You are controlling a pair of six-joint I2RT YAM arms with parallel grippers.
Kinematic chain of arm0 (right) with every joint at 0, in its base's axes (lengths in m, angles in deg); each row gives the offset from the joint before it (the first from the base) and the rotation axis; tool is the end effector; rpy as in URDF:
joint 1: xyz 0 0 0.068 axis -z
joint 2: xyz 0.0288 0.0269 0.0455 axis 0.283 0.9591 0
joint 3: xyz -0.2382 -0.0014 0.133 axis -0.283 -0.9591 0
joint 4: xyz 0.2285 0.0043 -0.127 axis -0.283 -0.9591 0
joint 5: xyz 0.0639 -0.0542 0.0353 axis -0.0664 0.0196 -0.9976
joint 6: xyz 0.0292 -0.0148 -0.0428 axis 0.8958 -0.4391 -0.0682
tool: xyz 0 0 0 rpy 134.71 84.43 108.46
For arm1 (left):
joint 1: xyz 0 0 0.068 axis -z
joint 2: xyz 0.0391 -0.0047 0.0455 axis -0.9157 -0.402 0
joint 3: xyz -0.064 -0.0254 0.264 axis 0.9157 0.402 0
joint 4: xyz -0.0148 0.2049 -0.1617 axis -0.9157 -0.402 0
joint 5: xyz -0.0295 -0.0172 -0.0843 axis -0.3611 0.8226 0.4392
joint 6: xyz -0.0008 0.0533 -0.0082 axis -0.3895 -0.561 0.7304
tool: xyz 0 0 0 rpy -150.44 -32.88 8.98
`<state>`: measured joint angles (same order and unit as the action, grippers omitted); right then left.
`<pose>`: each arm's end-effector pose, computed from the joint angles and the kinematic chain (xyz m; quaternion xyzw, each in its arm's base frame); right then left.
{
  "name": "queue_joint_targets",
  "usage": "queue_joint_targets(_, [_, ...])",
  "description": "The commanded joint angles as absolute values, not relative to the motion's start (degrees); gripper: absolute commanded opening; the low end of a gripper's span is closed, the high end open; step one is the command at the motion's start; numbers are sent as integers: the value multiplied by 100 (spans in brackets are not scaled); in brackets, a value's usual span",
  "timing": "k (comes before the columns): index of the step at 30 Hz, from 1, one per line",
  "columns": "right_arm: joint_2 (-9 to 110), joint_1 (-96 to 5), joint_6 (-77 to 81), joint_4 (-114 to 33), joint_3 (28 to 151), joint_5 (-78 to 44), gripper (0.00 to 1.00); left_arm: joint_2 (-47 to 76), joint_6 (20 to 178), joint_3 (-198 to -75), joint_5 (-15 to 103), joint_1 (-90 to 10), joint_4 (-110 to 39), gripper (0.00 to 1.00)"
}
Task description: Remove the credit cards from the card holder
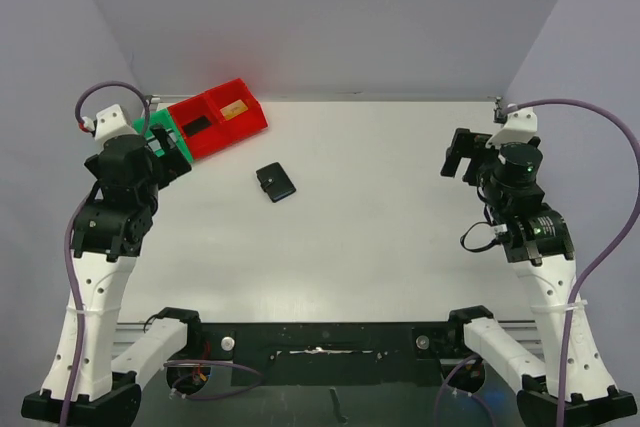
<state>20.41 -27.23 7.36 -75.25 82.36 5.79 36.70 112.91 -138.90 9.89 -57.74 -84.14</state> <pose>0.1694 0.0228 0.4182 0.0880 0.7971 0.0100 0.5973 0.1626 -0.0089 0.4259 -0.2404 0.7935 0.0244 0.5585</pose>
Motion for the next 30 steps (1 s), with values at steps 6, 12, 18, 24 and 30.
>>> queue_joint_targets(6, [2186, -2189, 1827, -6352, 7104, -1509, 98, 3904, 11267, -12772, 823, -5780, -7617, 94])
queue_joint_targets(12, [3482, -2513, 2263, -6207, 7149, -2330, 98, 4192, 11040, -12014, 1034, -5796, -7370, 95])
queue_joint_targets(18, [5186, -3525, 2768, -6341, 7959, -1961, 98, 4293, 10851, -11589, 1097, -5846, -7220, 96])
queue_joint_targets(24, [6472, -4382, 3226, -5725, 8523, -1998, 98, 4196, 11011, -11278, 1463, -5922, -7046, 96])
queue_joint_targets(30, [7623, -5081, 3093, -5755, 9592, -1772, 99, 4645, 11162, -10557, 2280, -5976, -6217, 97])
